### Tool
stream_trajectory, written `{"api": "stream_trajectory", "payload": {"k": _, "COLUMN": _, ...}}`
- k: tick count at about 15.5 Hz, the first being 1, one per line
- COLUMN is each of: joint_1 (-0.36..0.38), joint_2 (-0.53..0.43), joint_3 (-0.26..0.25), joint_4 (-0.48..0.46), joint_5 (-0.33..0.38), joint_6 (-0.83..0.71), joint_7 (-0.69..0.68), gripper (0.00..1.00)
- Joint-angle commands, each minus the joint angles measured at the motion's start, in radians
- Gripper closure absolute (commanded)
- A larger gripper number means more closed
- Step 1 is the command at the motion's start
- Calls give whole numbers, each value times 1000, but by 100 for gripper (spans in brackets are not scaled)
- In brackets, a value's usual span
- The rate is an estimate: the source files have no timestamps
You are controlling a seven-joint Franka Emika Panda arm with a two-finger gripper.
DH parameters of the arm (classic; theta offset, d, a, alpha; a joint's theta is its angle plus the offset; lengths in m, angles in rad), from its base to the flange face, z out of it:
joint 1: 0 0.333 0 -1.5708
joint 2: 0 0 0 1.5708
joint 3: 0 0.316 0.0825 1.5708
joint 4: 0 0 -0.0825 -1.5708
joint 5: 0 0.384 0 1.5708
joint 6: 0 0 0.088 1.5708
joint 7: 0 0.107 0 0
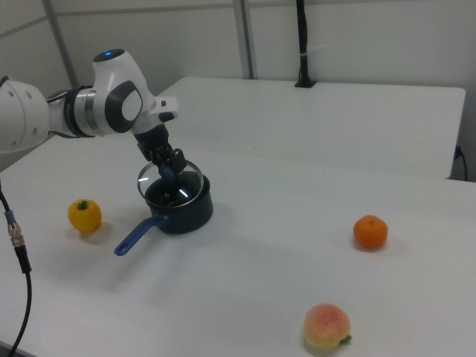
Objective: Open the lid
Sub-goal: 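Lift the glass lid up off the saucepan rim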
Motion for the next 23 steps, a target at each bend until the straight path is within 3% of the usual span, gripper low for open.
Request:
{"api": "stream_trajectory", "payload": {"k": 1, "joint_1": -11, "joint_2": -50, "joint_3": 15, "joint_4": -13, "joint_5": -3, "joint_6": -2, "joint_7": 15, "gripper": 89}}
{"api": "stream_trajectory", "payload": {"k": 5, "joint_1": -27, "joint_2": -122, "joint_3": 15, "joint_4": -32, "joint_5": -5, "joint_6": -46, "joint_7": -10, "gripper": 90}}
{"api": "stream_trajectory", "payload": {"k": 12, "joint_1": -90, "joint_2": -294, "joint_3": -2, "joint_4": -96, "joint_5": -9, "joint_6": -264, "joint_7": -229, "gripper": 91}}
{"api": "stream_trajectory", "payload": {"k": 15, "joint_1": -107, "joint_2": -350, "joint_3": -54, "joint_4": -145, "joint_5": -8, "joint_6": -363, "joint_7": -352, "gripper": 90}}
{"api": "stream_trajectory", "payload": {"k": 19, "joint_1": -107, "joint_2": -358, "joint_3": -119, "joint_4": -206, "joint_5": -21, "joint_6": -439, "joint_7": -441, "gripper": 90}}
{"api": "stream_trajectory", "payload": {"k": 23, "joint_1": -109, "joint_2": -386, "joint_3": -154, "joint_4": -373, "joint_5": -101, "joint_6": -424, "joint_7": -505, "gripper": 89}}
